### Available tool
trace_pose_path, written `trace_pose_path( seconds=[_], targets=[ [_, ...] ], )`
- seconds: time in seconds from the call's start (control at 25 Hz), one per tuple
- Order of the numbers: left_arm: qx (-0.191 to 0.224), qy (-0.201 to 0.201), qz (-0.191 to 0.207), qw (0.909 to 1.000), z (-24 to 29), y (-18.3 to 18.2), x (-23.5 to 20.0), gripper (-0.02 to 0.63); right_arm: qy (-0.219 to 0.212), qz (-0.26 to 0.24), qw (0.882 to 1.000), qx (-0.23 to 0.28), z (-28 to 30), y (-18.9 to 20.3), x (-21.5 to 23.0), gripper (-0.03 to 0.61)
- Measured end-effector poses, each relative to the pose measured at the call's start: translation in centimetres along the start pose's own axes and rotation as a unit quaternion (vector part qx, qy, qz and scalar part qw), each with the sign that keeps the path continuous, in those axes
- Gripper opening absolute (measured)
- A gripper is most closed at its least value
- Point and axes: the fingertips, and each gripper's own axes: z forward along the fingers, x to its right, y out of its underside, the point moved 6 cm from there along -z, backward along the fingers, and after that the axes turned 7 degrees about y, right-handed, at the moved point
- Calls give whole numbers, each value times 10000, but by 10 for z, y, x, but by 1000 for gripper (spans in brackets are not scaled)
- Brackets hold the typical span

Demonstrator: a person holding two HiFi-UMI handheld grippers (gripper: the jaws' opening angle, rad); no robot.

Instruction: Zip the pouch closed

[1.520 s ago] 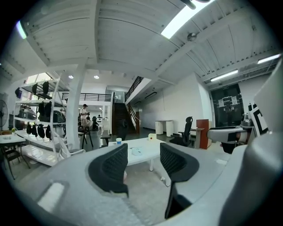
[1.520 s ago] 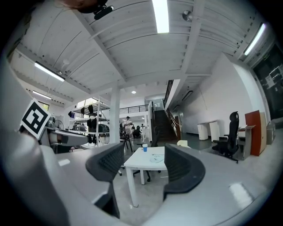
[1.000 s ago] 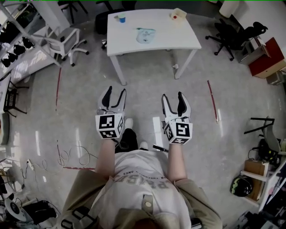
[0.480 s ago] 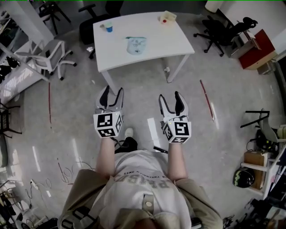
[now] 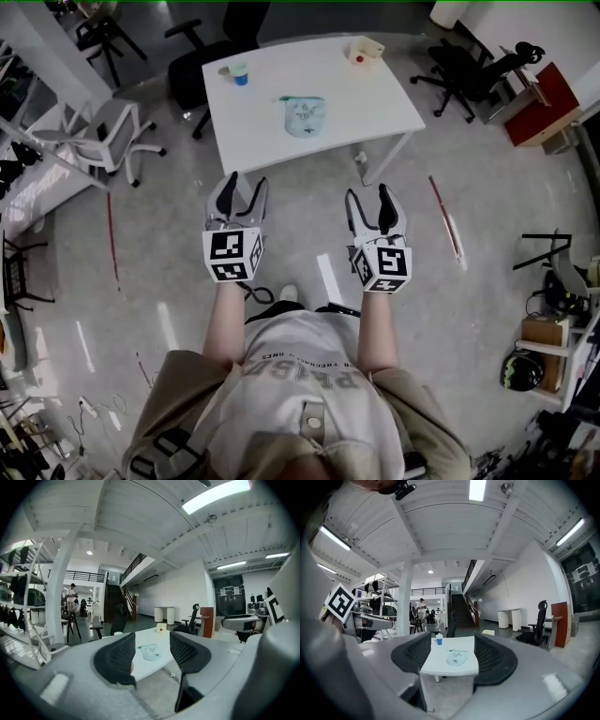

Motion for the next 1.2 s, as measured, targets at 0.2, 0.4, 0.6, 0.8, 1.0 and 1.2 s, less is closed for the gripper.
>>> trace_pose_path(
  seconds=[0.2,0.4,0.6,0.8,1.0,1.2],
  targets=[
    [-264,54,-14,9996,10,20,-23,239,168,15,9997,-193,18,12,3,261],
    [-408,-10,-183,9990,20,32,-35,239,283,-2,9989,-363,28,20,13,261],
    [-594,-105,-242,9979,36,45,-42,239,243,36,9983,-527,50,33,22,261],
    [-659,-295,-269,9970,64,44,-54,239,154,61,9982,-573,84,35,38,261],
    [-712,-387,-272,9963,110,39,-57,238,84,100,9982,-584,127,35,67,261],
    [-587,-462,-220,9970,167,20,-53,238,-116,97,9986,-515,176,27,97,261]
  ],
)
